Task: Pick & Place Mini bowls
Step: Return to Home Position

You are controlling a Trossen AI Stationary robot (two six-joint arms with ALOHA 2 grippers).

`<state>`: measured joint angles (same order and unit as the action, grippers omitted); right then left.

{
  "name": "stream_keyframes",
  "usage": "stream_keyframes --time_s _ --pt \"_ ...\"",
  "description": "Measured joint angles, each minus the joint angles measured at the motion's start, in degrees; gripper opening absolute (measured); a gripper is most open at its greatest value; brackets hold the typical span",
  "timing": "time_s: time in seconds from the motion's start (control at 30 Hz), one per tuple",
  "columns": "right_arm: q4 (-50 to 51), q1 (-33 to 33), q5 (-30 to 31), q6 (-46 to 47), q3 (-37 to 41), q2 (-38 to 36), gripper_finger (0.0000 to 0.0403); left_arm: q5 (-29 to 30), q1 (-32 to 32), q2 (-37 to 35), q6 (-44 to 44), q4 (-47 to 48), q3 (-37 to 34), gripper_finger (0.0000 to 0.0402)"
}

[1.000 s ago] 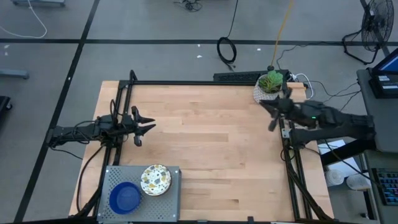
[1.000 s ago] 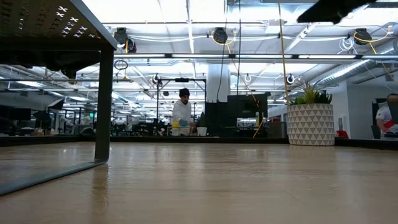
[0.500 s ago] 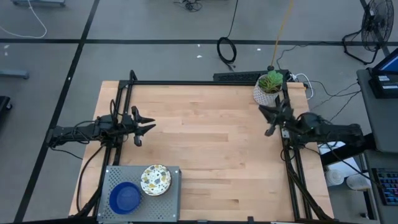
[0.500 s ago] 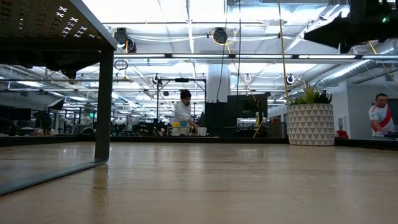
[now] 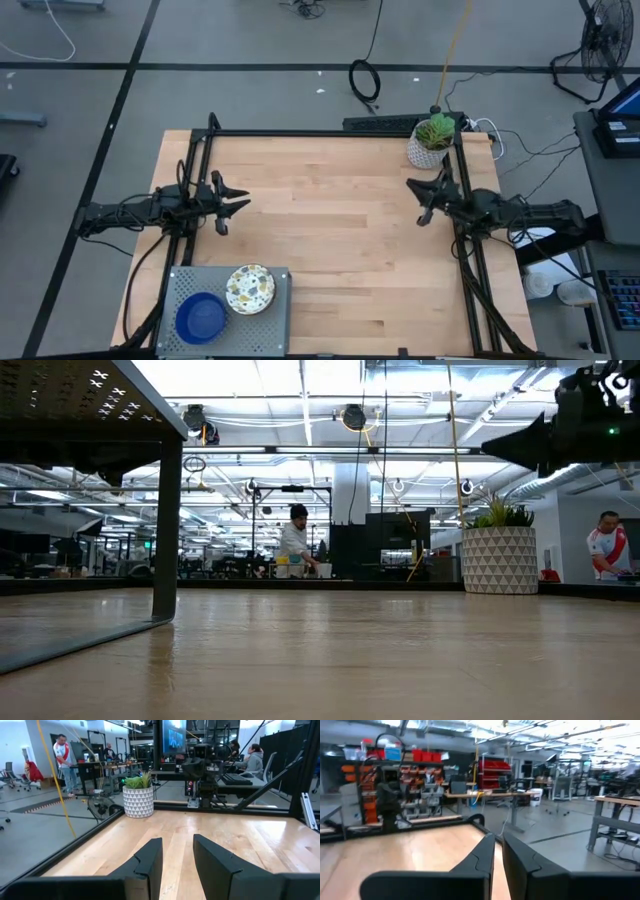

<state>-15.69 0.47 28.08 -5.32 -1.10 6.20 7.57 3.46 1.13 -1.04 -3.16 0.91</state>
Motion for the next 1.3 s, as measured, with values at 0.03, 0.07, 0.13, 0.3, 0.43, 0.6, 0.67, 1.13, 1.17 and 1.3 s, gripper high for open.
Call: stream_keyframes --time_s 0.03,0.07,0.13,0.3,0.43,0.6,0.67,1.13,1.17,1.3 --pt "1.0 0.0 -0.8 0.0 0.0 0.0 0.0024 0.0 0.0 0.0 0.0 0.0 0.0 0.0113" --pt "3.1 0.0 -1.7 0.1 0.0 0.1 0.0023 0.0 0.0 0.0 0.0 0.0 0.0 0.0113" --pt "5.7 0.0 -3.7 0.7 0.0 0.1 0.0023 0.0 0.0 0.0 0.0 0.0 0.0 0.0113" --pt "9.3 0.0 -9.8 5.9 0.1 0.1 0.0024 0.0 0.0 0.0 0.0 0.0 0.0 0.0113" --pt "9.7 0.0 -19.7 3.3 0.2 0.1 0.0022 0.0 0.0 0.0 0.0 0.0 0.0 0.0113" --pt "9.9 0.0 -35.0 -4.4 0.2 0.1 0.0024 0.0 0.0 0.0 0.0 0.0 0.0 0.0113" --pt "9.9 0.0 -36.9 -7.2 0.2 0.1 0.0024 0.0 0.0 0.0 0.0 0.0 0.0 0.0113" --pt "13.0 0.0 -35.5 -4.1 0.2 2.2 0.0023 0.0 0.0 0.0 0.0 0.0 0.0 0.0113" --pt "13.1 0.0 -35.6 -1.7 0.2 2.3 0.0024 0.0 0.0 0.0 0.0 0.0 0.0 0.0113" --pt "13.1 0.0 -35.6 4.7 0.2 2.3 0.0024 0.0 0.0 0.0 0.0 0.0 0.0 0.0113"
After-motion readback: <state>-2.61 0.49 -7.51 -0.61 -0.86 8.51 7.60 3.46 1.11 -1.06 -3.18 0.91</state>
